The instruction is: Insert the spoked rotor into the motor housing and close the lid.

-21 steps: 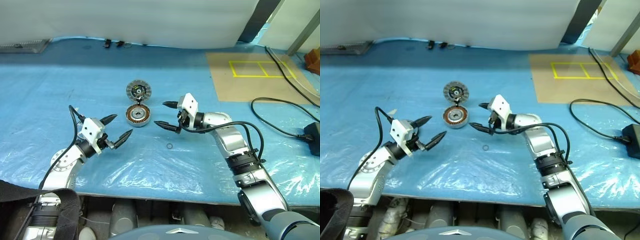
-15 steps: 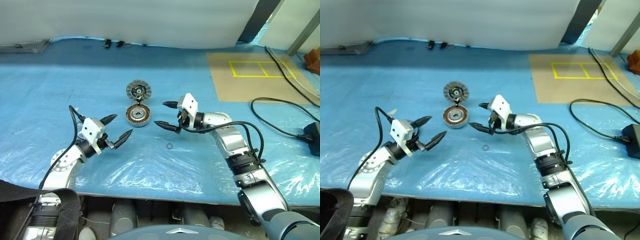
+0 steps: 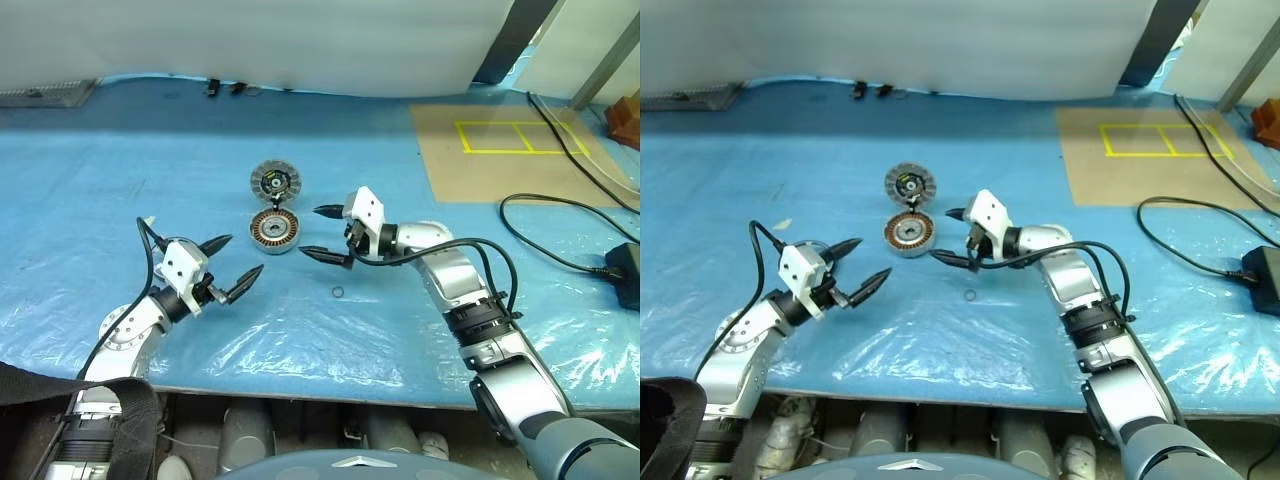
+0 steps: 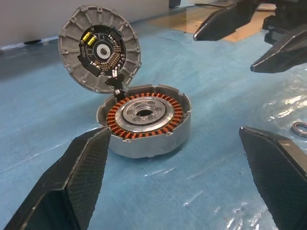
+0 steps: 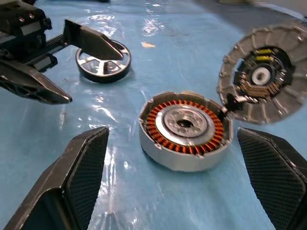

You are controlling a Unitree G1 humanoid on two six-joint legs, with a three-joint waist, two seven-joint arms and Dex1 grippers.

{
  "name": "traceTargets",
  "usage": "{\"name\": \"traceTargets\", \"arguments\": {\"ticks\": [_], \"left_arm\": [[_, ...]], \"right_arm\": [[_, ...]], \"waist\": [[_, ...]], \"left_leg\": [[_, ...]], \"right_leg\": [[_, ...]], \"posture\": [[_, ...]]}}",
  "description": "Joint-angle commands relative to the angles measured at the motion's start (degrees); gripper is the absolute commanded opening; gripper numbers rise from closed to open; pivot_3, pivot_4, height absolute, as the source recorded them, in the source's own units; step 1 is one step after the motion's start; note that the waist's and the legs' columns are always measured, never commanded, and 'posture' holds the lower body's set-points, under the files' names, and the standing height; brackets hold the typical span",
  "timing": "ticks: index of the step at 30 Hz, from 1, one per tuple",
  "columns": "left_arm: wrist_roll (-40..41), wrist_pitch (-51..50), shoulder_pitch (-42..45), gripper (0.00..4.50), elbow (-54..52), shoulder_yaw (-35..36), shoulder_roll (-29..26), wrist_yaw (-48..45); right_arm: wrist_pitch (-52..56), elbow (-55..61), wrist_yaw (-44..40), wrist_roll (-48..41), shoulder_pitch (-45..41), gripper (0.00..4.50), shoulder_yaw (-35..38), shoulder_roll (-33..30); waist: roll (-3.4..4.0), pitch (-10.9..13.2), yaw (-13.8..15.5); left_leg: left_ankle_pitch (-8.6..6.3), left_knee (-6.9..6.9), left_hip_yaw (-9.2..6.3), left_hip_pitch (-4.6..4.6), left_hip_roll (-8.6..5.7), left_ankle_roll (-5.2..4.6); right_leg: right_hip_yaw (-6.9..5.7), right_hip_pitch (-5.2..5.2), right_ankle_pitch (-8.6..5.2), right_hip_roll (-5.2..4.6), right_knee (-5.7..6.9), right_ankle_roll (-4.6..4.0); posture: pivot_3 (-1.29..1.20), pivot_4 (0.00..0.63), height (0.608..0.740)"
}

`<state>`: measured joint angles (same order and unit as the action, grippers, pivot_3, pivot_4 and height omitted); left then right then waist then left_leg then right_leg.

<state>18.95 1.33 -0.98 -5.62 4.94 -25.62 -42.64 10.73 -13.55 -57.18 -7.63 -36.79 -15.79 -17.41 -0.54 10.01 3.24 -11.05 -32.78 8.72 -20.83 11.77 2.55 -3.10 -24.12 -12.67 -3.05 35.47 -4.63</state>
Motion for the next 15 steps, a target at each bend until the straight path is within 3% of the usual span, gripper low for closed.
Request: {"name": "traceTargets", "arguments": {"ticks": [1,15], "left_arm": [[0.5,1.0,-2.1,4.5,-3.7,1.4,0.2,1.1],[-1.6,3.8,-10.6,4.5,-8.2,0.6,5.1,7.3]], "right_arm": [[0.2,-1.6,-2.7,1.5,-3.7,4.46,-3.3,1.4],[-1.9,-27.4,-2.5,13.1,-22.3,4.46,-10.6,9.8]], "waist": [[0.0,0.0,-0.3],[0.0,0.0,-0.8]], "left_leg": [[0.0,0.0,0.0,0.0,0.0,0.0],[-0.08,-0.02,0.0,-0.06,0.02,-0.12]], "right_leg": [[0.0,0.0,0.0,0.0,0.0,0.0],[-0.02,-0.01,0.0,-0.01,-0.01,-0.03]], "posture": [[0.0,0.15,0.74],[0.0,0.15,0.74]]}}
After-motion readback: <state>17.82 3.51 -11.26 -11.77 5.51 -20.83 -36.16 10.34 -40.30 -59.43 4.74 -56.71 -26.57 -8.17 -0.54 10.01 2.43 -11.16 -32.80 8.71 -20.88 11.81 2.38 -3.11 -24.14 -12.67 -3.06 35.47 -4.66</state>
